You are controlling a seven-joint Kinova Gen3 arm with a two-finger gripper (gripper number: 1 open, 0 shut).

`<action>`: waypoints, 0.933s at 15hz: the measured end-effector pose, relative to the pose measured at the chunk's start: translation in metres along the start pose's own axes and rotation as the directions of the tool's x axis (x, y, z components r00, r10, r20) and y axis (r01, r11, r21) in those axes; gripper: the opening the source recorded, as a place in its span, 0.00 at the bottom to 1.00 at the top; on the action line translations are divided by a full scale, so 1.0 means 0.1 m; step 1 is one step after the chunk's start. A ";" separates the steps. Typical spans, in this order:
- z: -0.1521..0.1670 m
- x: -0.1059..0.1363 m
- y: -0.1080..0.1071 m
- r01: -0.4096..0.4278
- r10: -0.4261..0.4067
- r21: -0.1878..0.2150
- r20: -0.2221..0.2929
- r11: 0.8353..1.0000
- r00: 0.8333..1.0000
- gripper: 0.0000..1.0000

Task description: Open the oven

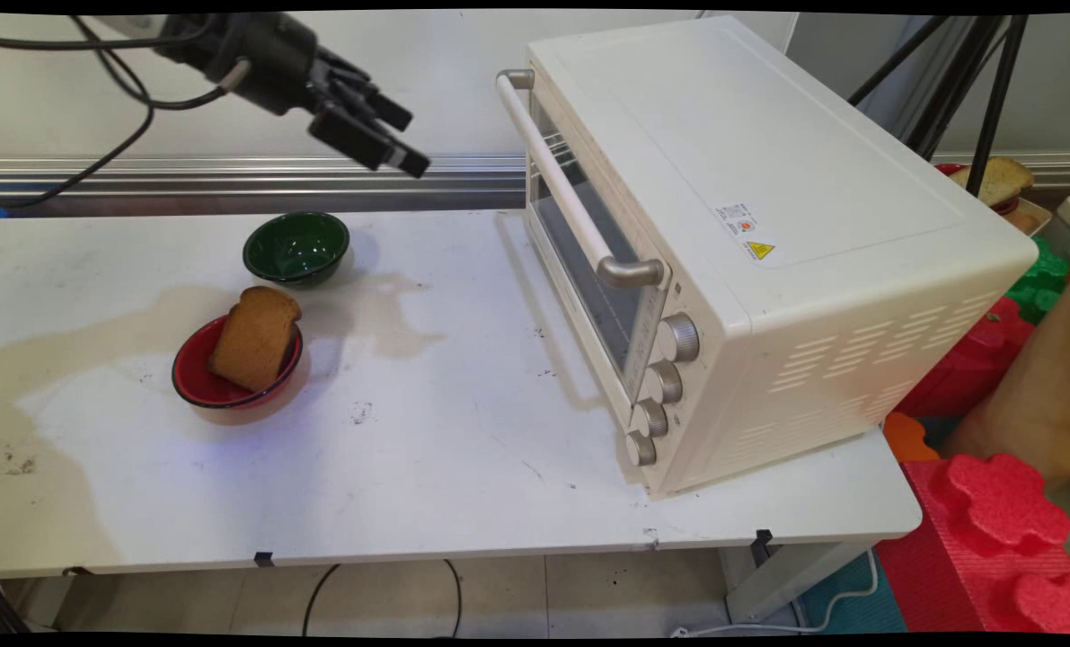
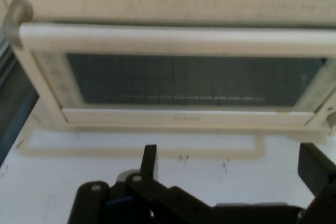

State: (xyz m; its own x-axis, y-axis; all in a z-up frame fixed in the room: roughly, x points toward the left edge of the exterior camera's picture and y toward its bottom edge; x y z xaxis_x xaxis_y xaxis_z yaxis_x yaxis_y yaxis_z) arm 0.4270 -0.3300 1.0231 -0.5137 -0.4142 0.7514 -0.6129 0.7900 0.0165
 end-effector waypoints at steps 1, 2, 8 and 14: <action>0.06 0.07 0.01 0.001 -0.001 -0.005 -0.009 1.000 1.000 1.00; 0.13 0.14 0.02 0.001 -0.002 -0.009 -0.018 1.000 1.000 1.00; 0.41 0.47 0.08 -0.004 0.002 -0.039 -0.056 0.999 0.998 1.00; 0.60 0.67 0.18 -0.006 0.003 -0.058 -0.058 0.998 0.998 1.00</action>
State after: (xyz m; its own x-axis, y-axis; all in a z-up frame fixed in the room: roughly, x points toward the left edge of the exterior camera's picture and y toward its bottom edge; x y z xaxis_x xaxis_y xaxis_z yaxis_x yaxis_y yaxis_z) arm 0.3457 -0.3712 1.0344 -0.4799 -0.3850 0.7883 -0.5736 0.8176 0.0501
